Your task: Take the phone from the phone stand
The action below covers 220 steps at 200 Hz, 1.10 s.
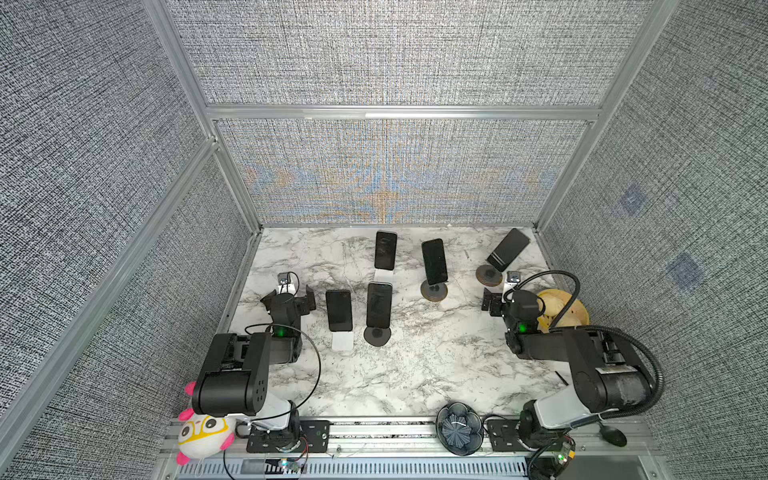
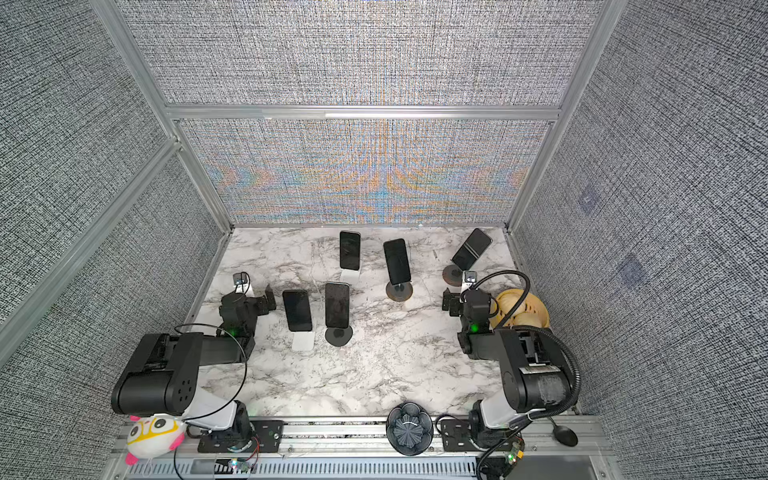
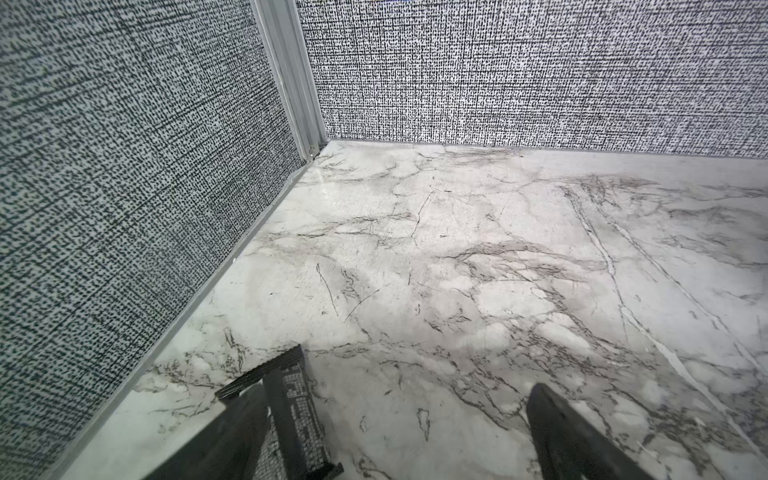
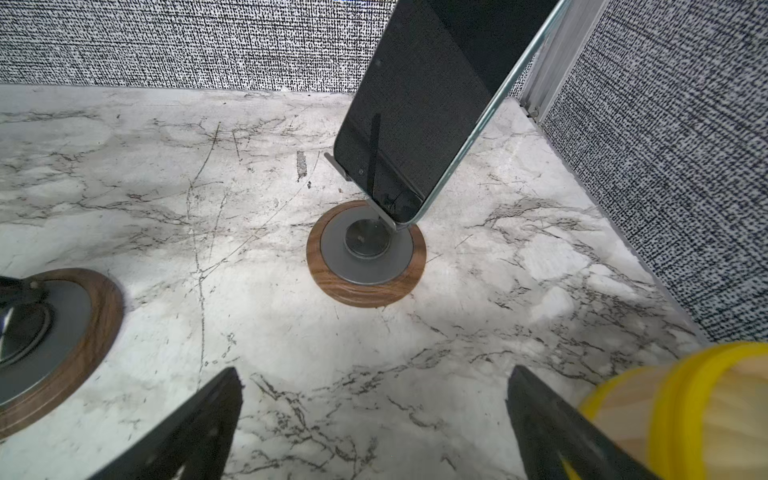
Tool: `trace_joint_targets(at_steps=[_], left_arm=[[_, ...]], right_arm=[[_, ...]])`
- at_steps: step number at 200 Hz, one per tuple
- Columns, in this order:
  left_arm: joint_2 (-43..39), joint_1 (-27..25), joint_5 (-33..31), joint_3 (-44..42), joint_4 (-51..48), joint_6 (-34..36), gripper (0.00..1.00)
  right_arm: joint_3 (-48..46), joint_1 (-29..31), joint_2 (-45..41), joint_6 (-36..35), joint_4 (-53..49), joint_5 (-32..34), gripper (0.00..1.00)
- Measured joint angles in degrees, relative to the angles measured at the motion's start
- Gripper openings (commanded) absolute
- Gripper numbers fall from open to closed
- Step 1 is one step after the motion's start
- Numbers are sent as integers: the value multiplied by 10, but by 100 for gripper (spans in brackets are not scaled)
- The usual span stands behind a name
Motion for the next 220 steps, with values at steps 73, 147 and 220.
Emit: trace_joint_targets(at_steps=[73,147,220], left_arm=[[0,0,0,0,0,0,98],[3,4,10,5,-3,0,98],[-51,7,4,5,-35,-7,99]], right_arm=[[0,0,0,0,0,0,99],[0,0,0,0,-1,1,99],[23,0,-40,5,-67,15,99]])
